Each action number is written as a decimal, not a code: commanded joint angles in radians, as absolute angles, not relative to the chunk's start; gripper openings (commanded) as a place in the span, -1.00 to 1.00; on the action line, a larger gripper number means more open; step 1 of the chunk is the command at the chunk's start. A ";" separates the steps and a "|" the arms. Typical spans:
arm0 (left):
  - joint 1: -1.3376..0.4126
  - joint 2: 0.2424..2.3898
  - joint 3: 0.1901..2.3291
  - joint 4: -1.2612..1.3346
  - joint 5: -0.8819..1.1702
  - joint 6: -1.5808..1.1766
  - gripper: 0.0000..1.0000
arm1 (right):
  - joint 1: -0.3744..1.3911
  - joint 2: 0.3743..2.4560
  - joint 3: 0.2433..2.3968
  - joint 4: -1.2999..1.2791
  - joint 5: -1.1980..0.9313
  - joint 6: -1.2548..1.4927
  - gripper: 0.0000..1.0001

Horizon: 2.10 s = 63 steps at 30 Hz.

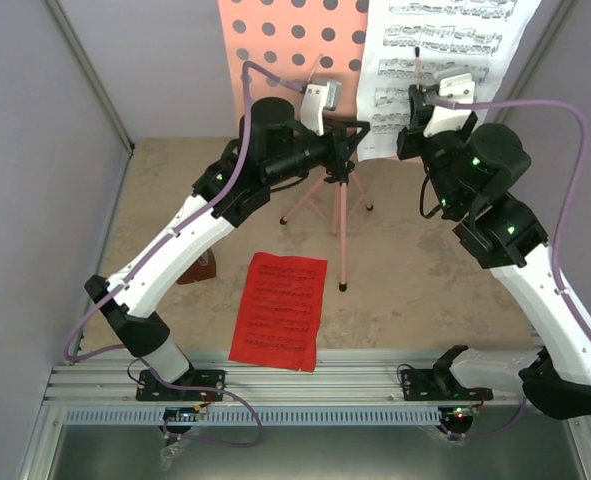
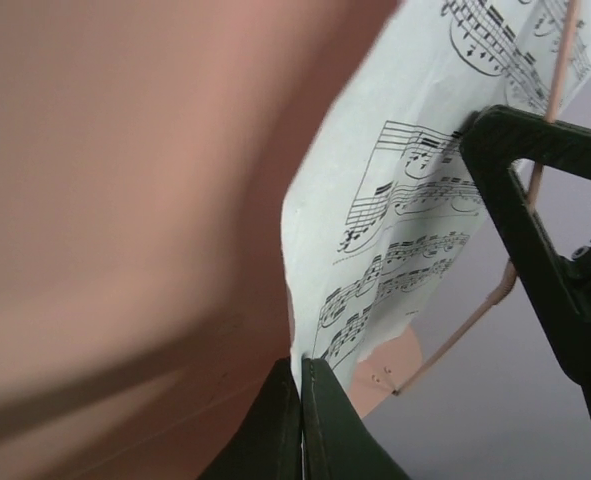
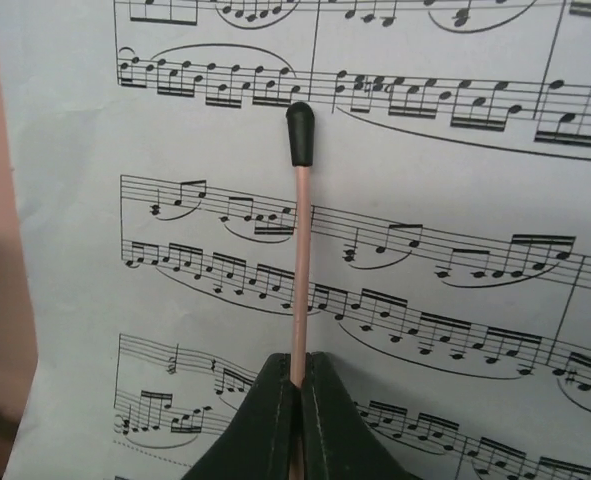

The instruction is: Pack up the instrument practice props

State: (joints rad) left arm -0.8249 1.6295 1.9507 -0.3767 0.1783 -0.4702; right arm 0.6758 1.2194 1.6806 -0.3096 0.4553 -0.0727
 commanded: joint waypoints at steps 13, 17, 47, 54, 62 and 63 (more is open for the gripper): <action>-0.828 1.573 1.848 -0.273 0.152 -0.521 -1.00 | 0.665 1.105 1.487 -0.055 0.368 -0.174 -0.99; -0.828 1.513 1.788 -0.262 0.183 -0.514 -1.00 | 0.662 1.110 1.483 -0.060 0.374 -0.155 -0.99; -0.828 0.465 0.544 -0.370 0.137 -1.005 -1.00 | 0.652 1.053 1.371 -0.097 0.288 -0.076 0.00; -0.828 0.423 0.319 -0.324 0.092 -1.067 -1.00 | 0.652 0.987 1.333 -0.118 0.238 -0.028 0.22; -0.827 0.479 0.213 -0.353 0.043 -1.111 -1.00 | 0.652 0.931 1.324 -0.147 0.234 -0.003 0.28; -0.827 0.481 0.213 -0.372 0.034 -1.112 -1.00 | 0.653 0.927 1.323 -0.151 0.234 -0.003 0.29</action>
State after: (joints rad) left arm -0.8249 0.4728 0.2203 -0.3534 0.0826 -1.0782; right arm 0.6567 0.9489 1.3334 -0.1314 0.2470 -0.0216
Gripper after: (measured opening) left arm 0.009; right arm 0.638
